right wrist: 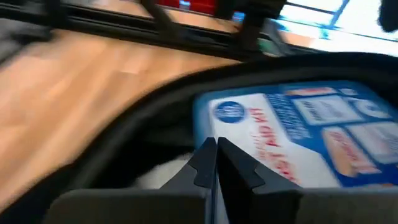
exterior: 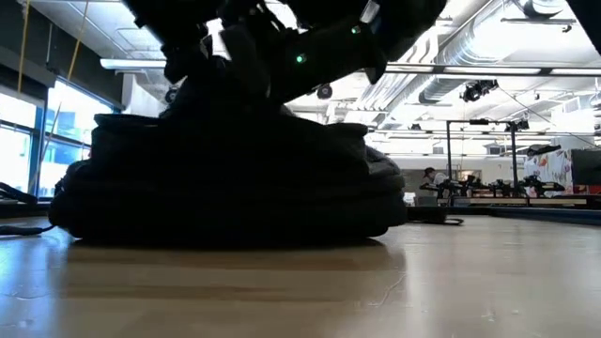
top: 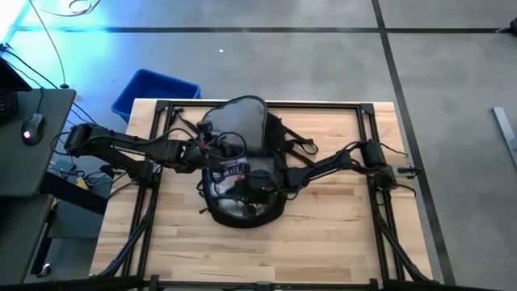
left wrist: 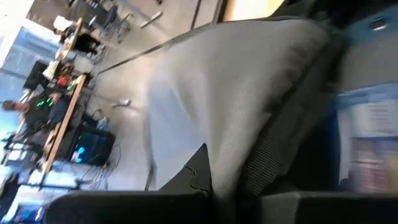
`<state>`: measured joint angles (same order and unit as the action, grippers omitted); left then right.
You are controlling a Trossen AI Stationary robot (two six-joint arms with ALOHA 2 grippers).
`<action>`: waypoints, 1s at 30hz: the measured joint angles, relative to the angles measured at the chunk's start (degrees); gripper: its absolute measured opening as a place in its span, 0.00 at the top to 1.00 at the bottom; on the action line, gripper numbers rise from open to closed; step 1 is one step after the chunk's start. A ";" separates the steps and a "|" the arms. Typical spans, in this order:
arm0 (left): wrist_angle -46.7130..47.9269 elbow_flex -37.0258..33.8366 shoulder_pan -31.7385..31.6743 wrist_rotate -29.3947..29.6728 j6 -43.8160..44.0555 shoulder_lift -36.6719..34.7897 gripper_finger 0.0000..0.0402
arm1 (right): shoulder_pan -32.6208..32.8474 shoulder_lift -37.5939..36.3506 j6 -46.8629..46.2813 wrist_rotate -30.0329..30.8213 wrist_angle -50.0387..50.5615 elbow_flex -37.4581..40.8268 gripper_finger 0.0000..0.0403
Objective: Unpack backpack
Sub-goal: Put the blue first aid kit into the black backpack
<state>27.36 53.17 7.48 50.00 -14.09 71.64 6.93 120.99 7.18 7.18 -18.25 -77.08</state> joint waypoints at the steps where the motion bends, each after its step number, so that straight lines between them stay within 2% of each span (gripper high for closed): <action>1: 0.46 0.31 0.79 -0.41 -0.01 0.00 1.00 | -0.48 -0.05 -0.73 1.34 0.78 -0.03 1.00; 7: 4.98 1.31 5.91 -0.66 2.78 0.00 1.00 | -4.38 -0.22 -6.54 6.55 4.16 -0.20 1.00; 13: 10.07 0.34 8.24 -0.01 11.77 0.00 1.00 | -5.57 -0.41 -8.70 13.48 6.62 -0.21 1.00; 17: 11.07 -1.21 8.52 -0.73 17.07 0.09 1.00 | -5.74 -1.84 -10.39 24.14 10.28 0.13 1.00; 19: 10.39 -1.82 8.90 -0.72 19.20 0.40 1.00 | -6.19 -2.56 -9.99 27.10 12.27 0.13 1.00; 25: 3.68 -5.69 8.96 -1.41 25.47 0.83 0.99 | -5.23 -6.21 -3.51 25.57 20.74 0.22 1.00; 30: -6.40 -10.42 8.91 -5.35 25.33 0.81 0.89 | 0.05 -11.56 -0.74 25.88 32.42 0.42 1.00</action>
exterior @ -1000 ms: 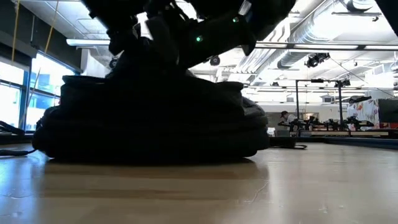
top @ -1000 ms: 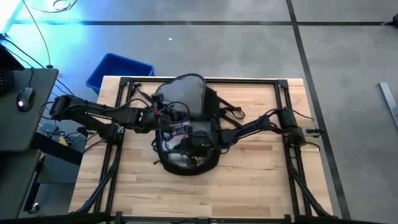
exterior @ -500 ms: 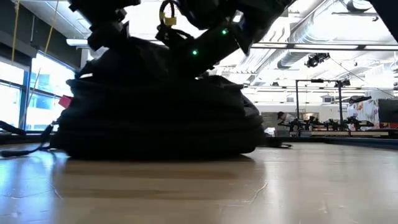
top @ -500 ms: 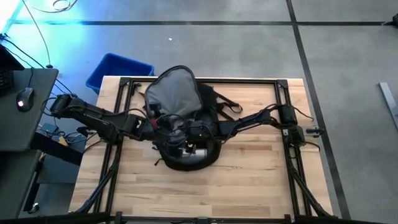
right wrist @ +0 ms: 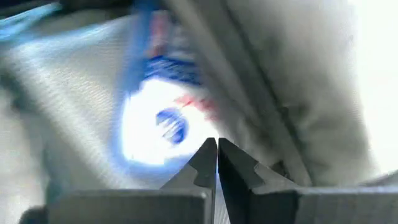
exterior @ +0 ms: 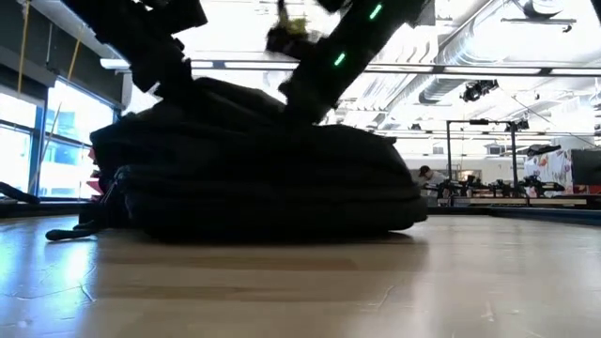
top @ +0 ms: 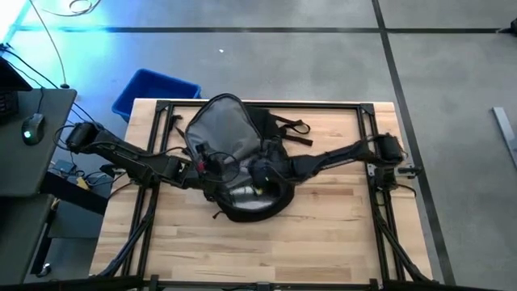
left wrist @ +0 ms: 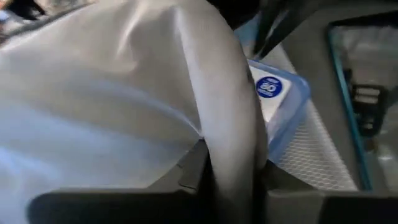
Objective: Unpack backpack
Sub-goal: Put the blue first aid kit into the black backpack, then close the black backpack
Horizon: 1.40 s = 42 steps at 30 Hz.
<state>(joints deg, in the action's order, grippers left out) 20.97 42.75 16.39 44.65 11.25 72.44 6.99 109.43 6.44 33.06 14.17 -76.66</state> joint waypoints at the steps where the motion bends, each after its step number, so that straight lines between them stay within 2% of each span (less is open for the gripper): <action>1: -1.41 -0.40 -0.10 -1.14 0.06 -0.02 0.86 | 1.13 -1.29 -0.43 -0.10 2.46 -0.05 1.00; 5: -1.88 0.78 0.37 -6.07 0.09 -0.20 0.71 | 5.64 -5.08 -3.06 0.89 11.98 -0.09 1.00; 8: 1.61 4.57 2.19 -10.39 1.05 -0.32 0.63 | 9.46 -7.26 -2.30 1.42 13.03 -0.09 1.00; 10: 6.24 8.41 3.60 -13.45 2.10 -0.35 0.59 | 11.47 -8.49 -0.94 1.21 11.95 0.44 1.00; 13: 18.44 15.19 6.52 -15.38 6.15 -0.35 0.58 | 13.09 -11.68 -0.57 1.18 7.78 6.59 1.00; 16: 32.61 21.62 8.80 -11.38 13.92 -0.35 0.61 | 13.59 -16.30 -3.74 0.82 -2.46 17.54 1.00; 19: 42.88 28.18 8.94 -6.72 18.92 -0.40 0.64 | 13.52 -20.14 -7.39 -1.61 -18.61 28.76 1.00; 23: 49.92 34.20 0.71 -10.64 20.06 -0.83 0.67 | 13.22 -20.85 -10.52 -5.38 -39.32 39.67 1.00; 25: 50.99 33.94 -5.11 -16.42 19.05 -1.36 0.67 | 13.31 -20.68 -10.37 -7.87 -46.59 41.66 1.00; 27: 52.60 32.24 -10.35 -20.50 18.16 -1.22 0.67 | 13.65 -20.48 -10.02 -9.27 -49.09 41.87 1.00; 34: 62.08 22.25 -23.45 -21.53 19.62 -2.05 0.67 | 15.59 -19.63 -2.09 -11.31 -46.42 32.65 1.00; 36: 64.15 19.01 -24.98 -22.91 22.07 -3.43 0.67 | 15.66 -19.63 -1.56 -11.78 -41.82 28.85 1.00; 38: 64.36 14.89 -24.89 -26.94 24.81 -5.52 0.67 | 15.94 -19.74 -1.78 -11.73 -35.98 26.01 1.00; 40: 61.96 10.36 -23.35 -32.35 27.00 -8.32 0.67 | 16.50 -19.71 -2.72 -11.67 -31.42 24.61 1.00; 42: 58.77 5.25 -21.28 -35.28 28.65 -11.24 0.67 | 17.22 -19.71 -2.96 -11.63 -30.02 24.56 1.00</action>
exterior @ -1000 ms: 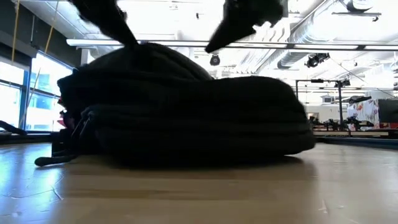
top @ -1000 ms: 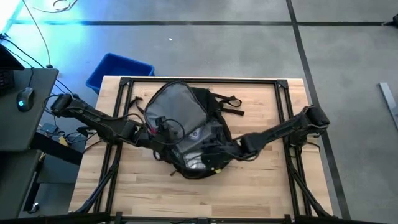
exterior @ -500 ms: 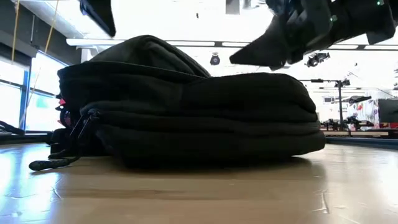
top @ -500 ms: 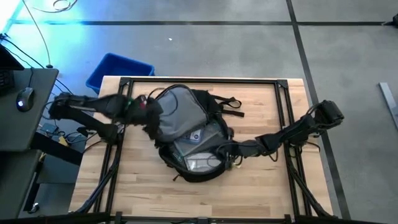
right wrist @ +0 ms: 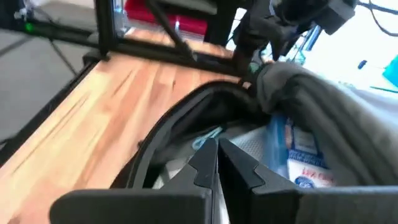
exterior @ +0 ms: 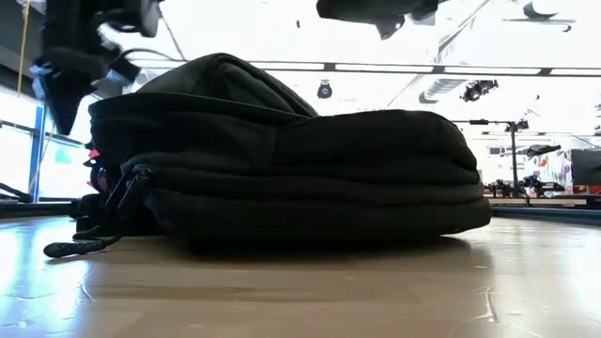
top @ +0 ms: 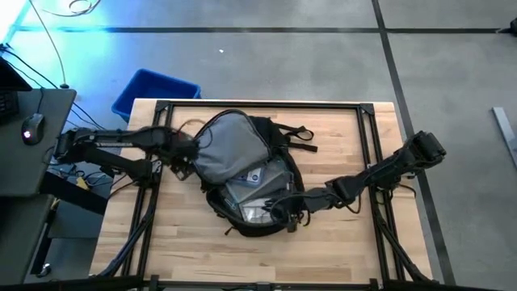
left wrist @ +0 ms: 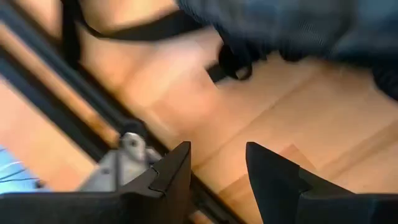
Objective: Unpack backpack
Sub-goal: Close the black backpack
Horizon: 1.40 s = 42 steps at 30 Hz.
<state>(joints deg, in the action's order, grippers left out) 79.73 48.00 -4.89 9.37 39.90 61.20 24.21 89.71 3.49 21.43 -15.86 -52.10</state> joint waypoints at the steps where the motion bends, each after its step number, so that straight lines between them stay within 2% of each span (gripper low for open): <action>1: -2.25 -2.86 1.13 -0.33 1.29 -1.19 0.67 | 0.47 0.02 0.00 0.15 -0.60 0.27 1.00; 3: -4.63 -4.74 3.29 1.51 3.13 -1.49 0.68 | 1.28 0.01 -0.01 1.19 -1.13 0.84 1.00; 7: -15.52 -4.66 7.00 18.08 6.27 -1.60 0.69 | 1.82 0.04 -0.02 2.82 -1.52 1.38 1.00; 9: -22.23 -4.65 7.08 24.01 4.54 -1.37 0.70 | 1.83 0.04 -0.02 2.95 -2.60 1.38 1.00; 15: -35.44 -4.62 4.92 28.59 -3.69 -0.49 0.74 | 2.07 0.07 0.28 2.49 -4.70 1.38 1.00; 17: -44.66 -4.64 4.81 28.77 -9.55 0.00 0.76 | 2.07 0.02 0.64 2.49 -5.13 1.36 1.00; 20: -57.41 -4.62 4.84 25.67 -19.68 1.39 0.78 | 2.09 0.04 1.04 4.52 -4.94 1.36 1.00; 25: -70.53 -4.56 4.88 19.48 -28.31 4.71 0.80 | 0.45 -0.47 -0.36 17.34 -3.81 1.36 1.00; 28: -74.56 -4.56 4.88 17.68 -30.85 7.08 0.81 | -0.79 -3.33 -3.40 25.25 1.25 1.36 1.00; 35: -77.58 -4.56 4.95 16.32 -32.57 12.00 0.81 | 0.84 -16.94 -17.57 30.66 22.33 1.27 1.00; 38: -76.42 -4.56 4.95 15.03 -31.53 13.67 0.81 | -0.25 -20.10 -25.33 30.58 32.19 1.27 1.00; 40: -73.22 -4.49 4.95 14.85 -30.05 14.48 0.81 | -2.40 -19.96 -28.23 28.54 36.03 1.29 1.00; 42: -67.98 -4.49 4.95 16.05 -28.06 15.46 0.81 | -4.69 -17.92 -29.52 23.83 37.89 1.29 1.00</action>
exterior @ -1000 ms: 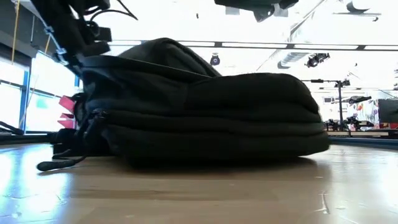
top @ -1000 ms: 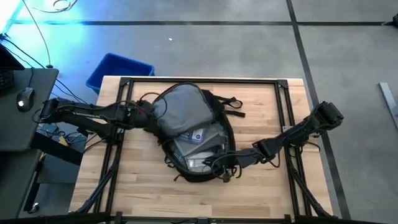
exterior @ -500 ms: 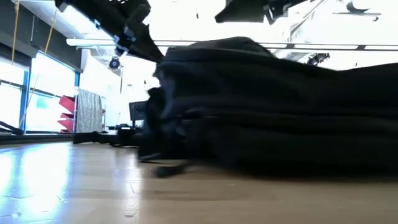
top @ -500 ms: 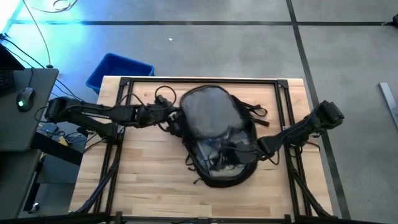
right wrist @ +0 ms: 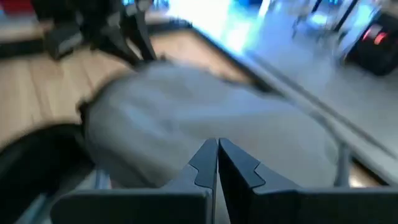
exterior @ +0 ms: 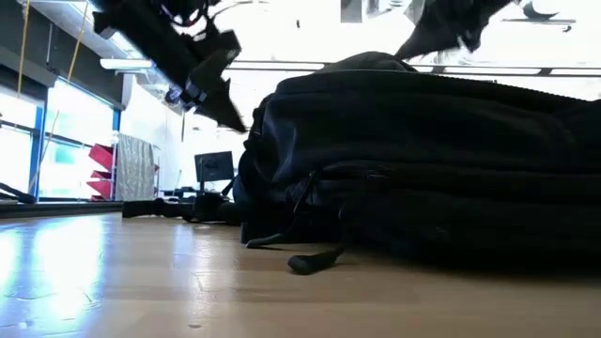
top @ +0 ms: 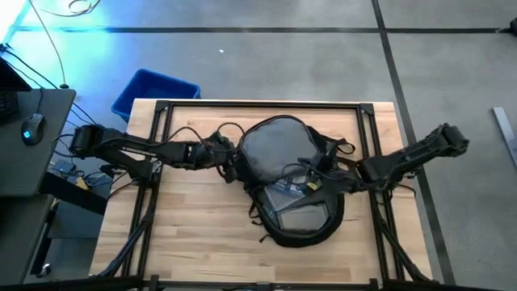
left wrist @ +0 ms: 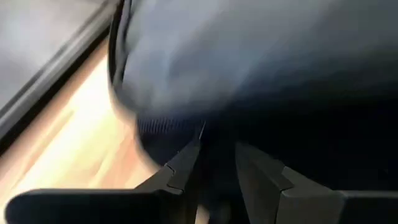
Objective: Unpack backpack
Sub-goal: Close the black backpack
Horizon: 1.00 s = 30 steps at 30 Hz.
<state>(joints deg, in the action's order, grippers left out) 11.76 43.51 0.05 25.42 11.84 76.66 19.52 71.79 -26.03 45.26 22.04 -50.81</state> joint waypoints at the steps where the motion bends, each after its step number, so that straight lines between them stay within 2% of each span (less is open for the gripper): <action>1: 2.99 0.00 0.00 1.30 1.53 0.52 0.81 | -1.05 1.48 -0.05 -2.48 0.29 0.00 1.00; 4: 8.00 -0.50 -0.42 6.01 6.06 3.92 0.81 | -4.08 6.75 1.40 -6.90 0.10 0.04 1.00; 7: 1.53 -2.99 -1.75 4.05 4.91 9.36 0.81 | -6.36 11.62 4.68 -13.71 -2.03 -0.02 1.00; 9: -7.56 -3.89 -2.99 0.82 0.26 13.60 0.81 | -7.13 14.11 6.50 -16.08 -4.67 -0.20 1.00; 11: -15.76 -4.17 -3.61 0.92 -5.30 17.37 0.81 | -7.20 16.11 7.87 -16.89 -7.33 -0.22 1.00; 14: -26.79 -2.39 -4.31 5.28 -13.42 21.22 0.81 | -7.20 17.88 10.67 -18.59 -10.26 -0.22 1.00; 17: -33.10 0.63 -4.07 13.79 -19.56 20.81 0.81 | -7.18 18.64 11.53 -20.96 -12.66 -0.22 1.00; 19: -37.48 2.21 -3.76 14.22 -26.07 18.74 0.82 | -7.54 18.73 11.82 -22.28 -13.87 -0.15 1.00; 22: -43.93 3.88 -2.13 7.94 -34.08 14.47 0.84 | -7.92 18.88 13.08 -23.43 -15.08 -0.17 1.00; 26: -45.52 4.91 -0.74 -7.62 -36.67 8.84 0.89 | -8.45 19.55 15.31 -22.44 -18.04 -0.11 1.00; 30: -46.48 5.38 0.53 -22.70 -30.83 5.21 0.92 | -8.45 20.20 17.20 -12.52 -20.74 0.03 1.00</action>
<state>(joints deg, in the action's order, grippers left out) -34.72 48.88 0.58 2.72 -19.00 81.86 11.07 91.99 -8.83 32.74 1.30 -50.78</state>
